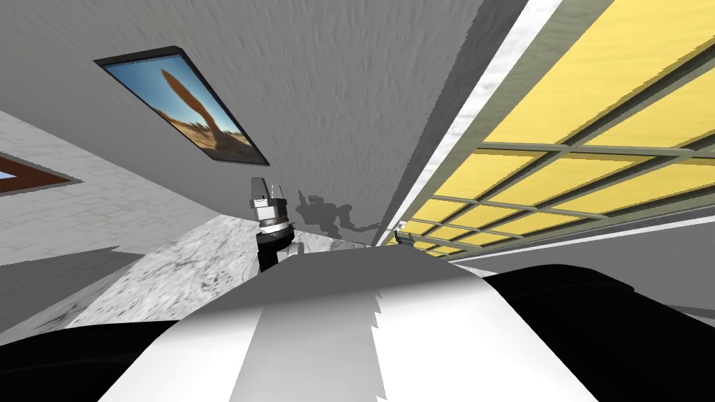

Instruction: Pull the door open

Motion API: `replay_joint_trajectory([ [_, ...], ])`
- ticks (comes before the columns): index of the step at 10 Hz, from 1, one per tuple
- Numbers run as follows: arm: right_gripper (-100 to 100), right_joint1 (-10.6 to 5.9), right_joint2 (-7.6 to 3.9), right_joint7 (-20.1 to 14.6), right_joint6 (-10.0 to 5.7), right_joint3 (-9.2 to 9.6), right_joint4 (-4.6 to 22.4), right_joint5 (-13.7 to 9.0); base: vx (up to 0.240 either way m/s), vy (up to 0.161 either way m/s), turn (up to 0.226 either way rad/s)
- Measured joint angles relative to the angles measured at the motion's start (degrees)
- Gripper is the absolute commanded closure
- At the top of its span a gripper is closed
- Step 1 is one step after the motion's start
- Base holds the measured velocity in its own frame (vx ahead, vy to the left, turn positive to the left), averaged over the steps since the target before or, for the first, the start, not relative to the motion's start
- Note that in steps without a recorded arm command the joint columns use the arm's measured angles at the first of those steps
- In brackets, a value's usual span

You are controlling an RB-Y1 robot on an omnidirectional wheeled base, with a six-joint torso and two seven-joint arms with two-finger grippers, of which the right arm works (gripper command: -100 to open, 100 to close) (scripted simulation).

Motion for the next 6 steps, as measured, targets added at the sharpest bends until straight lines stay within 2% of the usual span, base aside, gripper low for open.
replay_joint_trajectory([
  [1,-100,-0.41,-0.51,-0.82,-0.60,-0.56,1.33,-0.08,0.182,-0.009,0.057],
  [2,-100,-0.74,-1.00,-1.49,-0.77,-1.11,1.95,-0.21,0.063,0.001,-0.031],
  [3,100,-0.46,-0.96,-1.66,-0.92,-1.04,2.07,-0.16,-0.026,0.010,0.019],
  [6,100,-0.68,-1.06,-1.47,-0.76,-1.19,1.99,-0.24,-0.016,-0.006,0.002],
])
